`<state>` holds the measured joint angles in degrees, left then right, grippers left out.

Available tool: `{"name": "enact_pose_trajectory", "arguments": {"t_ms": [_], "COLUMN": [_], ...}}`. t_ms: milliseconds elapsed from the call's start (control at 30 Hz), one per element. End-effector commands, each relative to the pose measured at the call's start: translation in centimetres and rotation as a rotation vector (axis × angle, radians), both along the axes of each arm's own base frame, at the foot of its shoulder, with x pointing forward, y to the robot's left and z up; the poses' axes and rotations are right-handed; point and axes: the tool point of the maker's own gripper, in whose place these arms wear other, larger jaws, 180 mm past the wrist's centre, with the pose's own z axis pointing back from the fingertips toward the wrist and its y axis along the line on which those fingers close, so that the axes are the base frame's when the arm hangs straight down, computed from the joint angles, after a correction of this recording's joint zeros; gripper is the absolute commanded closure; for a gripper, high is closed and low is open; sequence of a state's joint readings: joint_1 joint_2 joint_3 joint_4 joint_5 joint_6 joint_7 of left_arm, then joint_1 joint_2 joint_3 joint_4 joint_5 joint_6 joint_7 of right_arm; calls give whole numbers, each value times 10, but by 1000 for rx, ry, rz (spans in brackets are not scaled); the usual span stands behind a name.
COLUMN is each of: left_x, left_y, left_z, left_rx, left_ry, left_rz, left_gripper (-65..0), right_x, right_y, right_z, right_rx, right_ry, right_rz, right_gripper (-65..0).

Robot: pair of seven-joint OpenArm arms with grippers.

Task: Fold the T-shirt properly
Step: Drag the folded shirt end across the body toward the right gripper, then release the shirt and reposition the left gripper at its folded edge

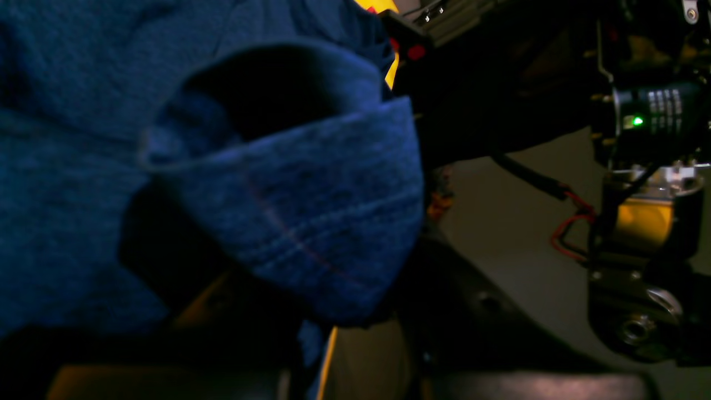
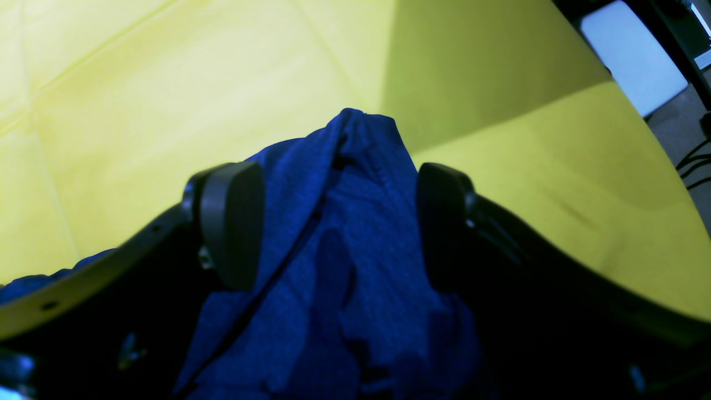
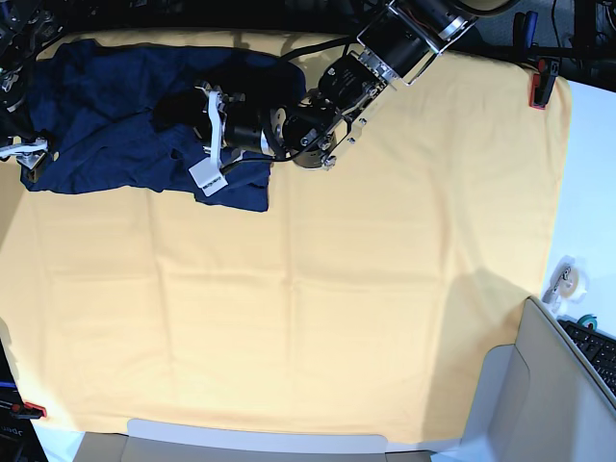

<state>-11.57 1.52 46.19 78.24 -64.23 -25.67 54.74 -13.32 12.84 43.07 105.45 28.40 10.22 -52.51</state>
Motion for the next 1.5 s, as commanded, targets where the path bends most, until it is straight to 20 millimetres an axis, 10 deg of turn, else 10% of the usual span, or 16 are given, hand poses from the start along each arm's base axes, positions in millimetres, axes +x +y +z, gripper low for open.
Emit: {"name": "enact_pose_trajectory", "arguments": {"t_ms": [0, 567, 967, 1300, 1467], "left_x": [4, 4, 4, 79, 91], "left_y": [-9, -11, -10, 95, 147], "left_z": [20, 16, 20, 52, 30], "left_rx": [-64, -58, -57, -42, 38], "left_ry": [-29, -9, -10, -171, -130], "left_rz": [-5, -2, -18, 256, 365], "left_gripper": [0, -7, -384, -381, -270], "right_x": [5, 6, 7, 8, 8], "right_y": [-5, -3, -3, -3, -2], "right_z": [15, 13, 13, 14, 14], "right_rx": [-38, -32, -31, -31, -31], "right_ry": [-40, -37, -41, -42, -42], "right_rz": [6, 11, 11, 11, 12], "right_gripper": [-418, -418, -418, -418, -418]}}
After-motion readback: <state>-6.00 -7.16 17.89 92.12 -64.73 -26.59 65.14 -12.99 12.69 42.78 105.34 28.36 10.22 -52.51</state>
